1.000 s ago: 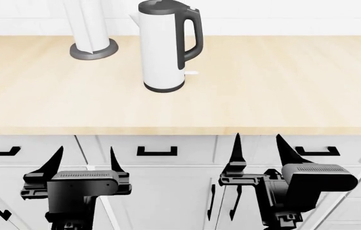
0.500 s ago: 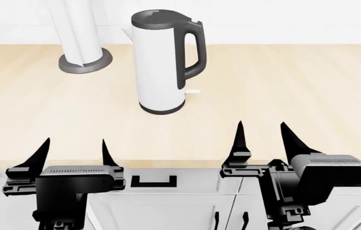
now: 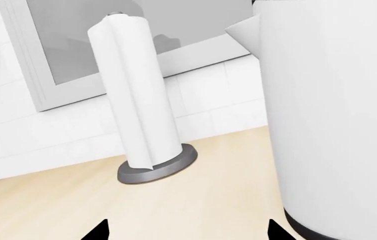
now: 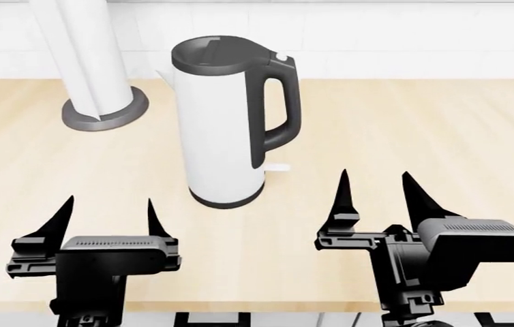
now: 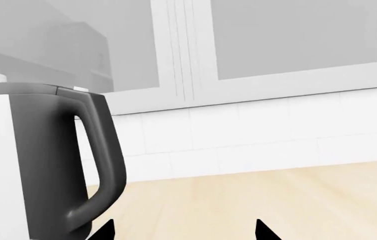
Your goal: Press down the lever to turn on the electric kettle.
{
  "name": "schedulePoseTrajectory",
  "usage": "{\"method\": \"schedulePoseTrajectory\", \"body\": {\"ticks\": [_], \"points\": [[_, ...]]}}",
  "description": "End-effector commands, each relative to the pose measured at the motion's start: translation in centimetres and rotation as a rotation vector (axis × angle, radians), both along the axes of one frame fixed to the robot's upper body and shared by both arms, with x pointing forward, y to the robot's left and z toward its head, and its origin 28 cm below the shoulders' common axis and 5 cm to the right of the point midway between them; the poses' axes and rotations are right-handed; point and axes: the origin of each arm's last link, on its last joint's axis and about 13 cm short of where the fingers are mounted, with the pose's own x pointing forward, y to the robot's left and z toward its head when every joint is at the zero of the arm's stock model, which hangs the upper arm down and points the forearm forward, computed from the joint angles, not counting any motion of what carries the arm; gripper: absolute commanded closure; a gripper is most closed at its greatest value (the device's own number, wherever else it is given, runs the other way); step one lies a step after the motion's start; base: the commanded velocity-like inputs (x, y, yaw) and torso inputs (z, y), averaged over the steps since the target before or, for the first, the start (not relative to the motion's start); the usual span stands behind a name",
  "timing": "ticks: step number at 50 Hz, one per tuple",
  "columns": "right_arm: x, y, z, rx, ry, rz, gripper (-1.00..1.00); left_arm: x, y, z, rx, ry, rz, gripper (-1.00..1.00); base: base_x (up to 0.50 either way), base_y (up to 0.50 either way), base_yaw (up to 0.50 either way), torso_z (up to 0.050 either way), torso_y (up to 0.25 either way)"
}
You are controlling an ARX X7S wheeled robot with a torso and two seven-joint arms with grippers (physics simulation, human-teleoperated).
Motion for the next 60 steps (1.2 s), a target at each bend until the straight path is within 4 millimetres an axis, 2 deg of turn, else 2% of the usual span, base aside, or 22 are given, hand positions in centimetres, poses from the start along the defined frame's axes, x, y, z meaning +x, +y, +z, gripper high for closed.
{"method": "schedulePoseTrajectory", "body": {"ticks": [1, 12, 17, 25, 26, 51, 60], "points": [[-0.1, -0.2, 0.1, 0.002, -0.002, -0.006, -1.00, 0.0, -0.1, -0.1, 0.003, 0.001, -0.007, -1.00, 0.13, 0.00, 0.00, 0.000, 0.000], [0.6, 0.2, 0.9, -0.031, 0.022, 0.016, -1.00, 0.1, -0.2, -0.3, 0.005, 0.006, -0.015, -1.00, 0.01, 0.00, 0.00, 0.000, 0.001], [1.8, 0.9, 2.3, -0.127, 0.092, 0.071, -1.00, 0.1, -0.3, -0.4, 0.007, 0.009, -0.022, -1.00, 0.00, 0.00, 0.00, 0.000, 0.000], [3.1, 1.6, 2.5, -0.270, 0.151, 0.094, -1.00, 0.2, -0.3, -0.4, 0.007, 0.010, -0.028, -1.00, 0.00, 0.00, 0.00, 0.000, 0.000], [3.3, 1.6, 2.5, -0.278, 0.156, 0.090, 1.00, 0.2, -0.3, -0.4, 0.007, 0.010, -0.029, -1.00, 0.00, 0.00, 0.00, 0.000, 0.000], [5.3, 3.3, 1.8, -0.368, 0.237, 0.116, 1.00, 0.4, -0.3, -0.8, 0.000, 0.017, -0.037, -1.00, 0.00, 0.00, 0.00, 0.000, 0.000], [5.3, 4.0, 1.5, -0.391, 0.254, 0.135, 1.00, 0.4, -0.3, -0.9, 0.000, 0.017, -0.039, -1.00, 0.00, 0.00, 0.00, 0.000, 0.000]]}}
